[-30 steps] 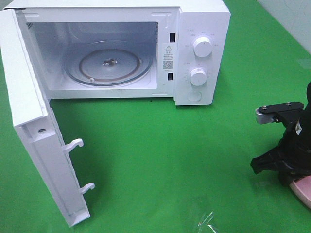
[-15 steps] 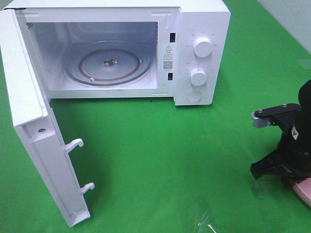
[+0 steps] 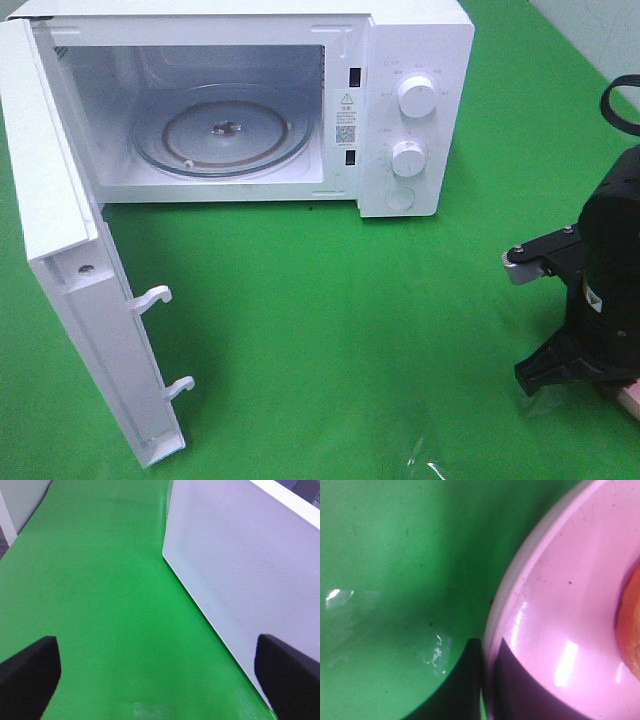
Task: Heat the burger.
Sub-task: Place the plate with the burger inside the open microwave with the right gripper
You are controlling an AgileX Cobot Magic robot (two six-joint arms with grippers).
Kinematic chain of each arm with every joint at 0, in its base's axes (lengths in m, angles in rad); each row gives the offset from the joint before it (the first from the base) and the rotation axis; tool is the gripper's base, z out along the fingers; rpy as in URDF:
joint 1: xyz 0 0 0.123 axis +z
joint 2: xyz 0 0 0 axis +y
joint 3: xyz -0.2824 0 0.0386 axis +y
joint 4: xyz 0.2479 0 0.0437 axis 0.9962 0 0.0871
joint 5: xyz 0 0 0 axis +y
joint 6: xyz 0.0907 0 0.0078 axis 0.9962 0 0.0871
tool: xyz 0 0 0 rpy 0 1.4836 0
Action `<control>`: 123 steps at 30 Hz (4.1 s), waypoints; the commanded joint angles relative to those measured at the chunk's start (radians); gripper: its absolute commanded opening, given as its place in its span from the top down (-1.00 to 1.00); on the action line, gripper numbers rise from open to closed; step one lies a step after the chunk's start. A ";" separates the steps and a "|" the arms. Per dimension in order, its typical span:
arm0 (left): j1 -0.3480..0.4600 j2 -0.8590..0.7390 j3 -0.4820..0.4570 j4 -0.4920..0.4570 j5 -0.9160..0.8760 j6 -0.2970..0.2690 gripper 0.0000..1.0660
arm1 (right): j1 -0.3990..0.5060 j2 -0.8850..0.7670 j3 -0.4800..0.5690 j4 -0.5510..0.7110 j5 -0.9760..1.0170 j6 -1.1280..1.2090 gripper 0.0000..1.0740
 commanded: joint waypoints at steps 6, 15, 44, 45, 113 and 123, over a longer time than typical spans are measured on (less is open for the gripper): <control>-0.002 -0.014 0.002 -0.007 -0.007 -0.001 -0.83 | 0.040 -0.064 0.003 -0.079 0.089 0.063 1.00; -0.002 -0.014 0.002 -0.007 -0.007 -0.001 -0.83 | 0.040 -0.147 0.003 -0.131 0.196 0.073 1.00; -0.002 -0.014 0.002 -0.007 -0.007 -0.001 -0.83 | 0.293 -0.217 0.003 -0.151 0.298 0.107 1.00; -0.002 -0.014 0.002 -0.007 -0.007 -0.001 -0.83 | 0.293 -0.217 0.003 -0.151 0.298 0.107 1.00; -0.002 -0.014 0.002 -0.007 -0.007 -0.001 -0.83 | 0.889 -0.382 0.131 -0.286 0.356 0.023 0.98; -0.002 -0.014 0.002 -0.007 -0.007 -0.001 -0.83 | 0.889 -0.382 0.131 -0.319 0.311 -0.070 0.98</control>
